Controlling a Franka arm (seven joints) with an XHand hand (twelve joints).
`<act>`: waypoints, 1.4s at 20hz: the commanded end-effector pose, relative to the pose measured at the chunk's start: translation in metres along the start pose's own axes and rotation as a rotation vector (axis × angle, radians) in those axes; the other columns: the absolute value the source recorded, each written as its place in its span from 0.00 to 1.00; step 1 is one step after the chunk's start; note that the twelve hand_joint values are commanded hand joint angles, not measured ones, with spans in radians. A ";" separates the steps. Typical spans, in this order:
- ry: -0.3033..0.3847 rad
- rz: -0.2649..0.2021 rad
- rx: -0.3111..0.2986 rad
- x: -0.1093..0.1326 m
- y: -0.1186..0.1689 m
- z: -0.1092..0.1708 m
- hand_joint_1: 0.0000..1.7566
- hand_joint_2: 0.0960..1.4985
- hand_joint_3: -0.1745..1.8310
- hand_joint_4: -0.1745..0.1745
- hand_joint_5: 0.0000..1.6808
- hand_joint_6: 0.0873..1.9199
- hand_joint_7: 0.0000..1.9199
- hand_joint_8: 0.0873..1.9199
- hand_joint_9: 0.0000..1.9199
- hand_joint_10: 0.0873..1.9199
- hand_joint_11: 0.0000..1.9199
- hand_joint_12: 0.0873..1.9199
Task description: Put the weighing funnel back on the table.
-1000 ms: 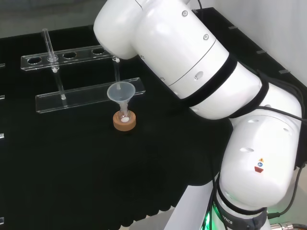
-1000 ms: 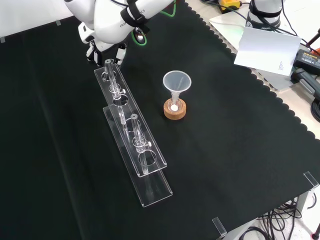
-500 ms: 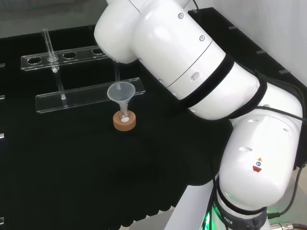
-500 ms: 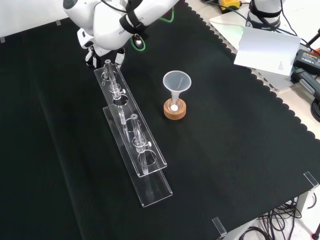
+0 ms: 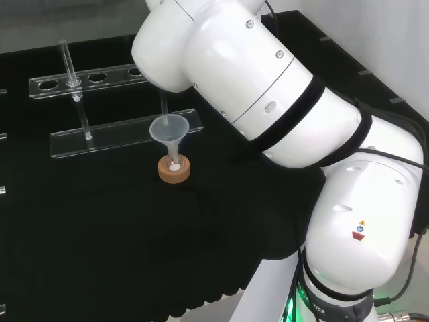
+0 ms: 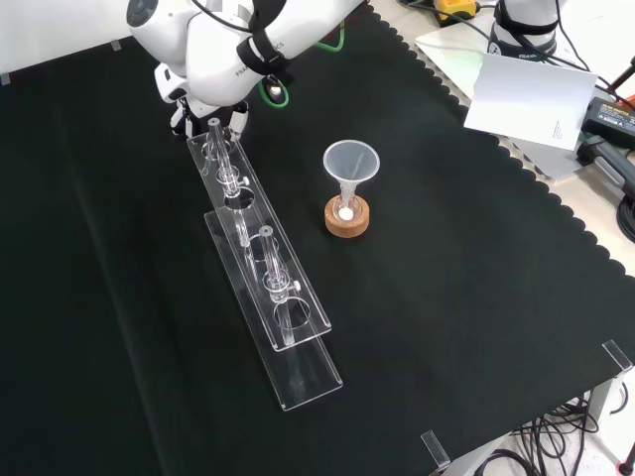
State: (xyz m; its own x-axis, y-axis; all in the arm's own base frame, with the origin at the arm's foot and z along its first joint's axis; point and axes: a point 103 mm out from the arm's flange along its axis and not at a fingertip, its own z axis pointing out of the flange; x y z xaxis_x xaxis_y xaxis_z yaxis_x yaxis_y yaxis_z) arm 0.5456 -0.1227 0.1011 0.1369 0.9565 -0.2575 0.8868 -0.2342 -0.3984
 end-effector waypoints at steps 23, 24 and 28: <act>-0.012 -0.010 0.020 0.012 0.015 0.007 0.64 0.68 0.00 1.00 0.78 0.21 0.21 0.33 0.44 0.16 0.42 0.51; -0.012 -0.011 0.021 0.012 0.015 0.007 0.64 0.68 0.00 1.00 0.78 0.21 0.21 0.33 0.44 0.16 0.42 0.51; -0.017 -0.013 0.020 0.017 0.016 0.007 0.63 0.69 0.00 1.00 0.77 0.22 0.21 0.34 0.44 0.16 0.42 0.51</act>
State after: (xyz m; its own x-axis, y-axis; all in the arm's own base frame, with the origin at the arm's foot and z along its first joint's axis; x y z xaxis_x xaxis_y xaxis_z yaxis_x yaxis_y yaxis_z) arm 0.5588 -0.1145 0.0857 0.1215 0.9568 -0.2641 0.8790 -0.2273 -0.4192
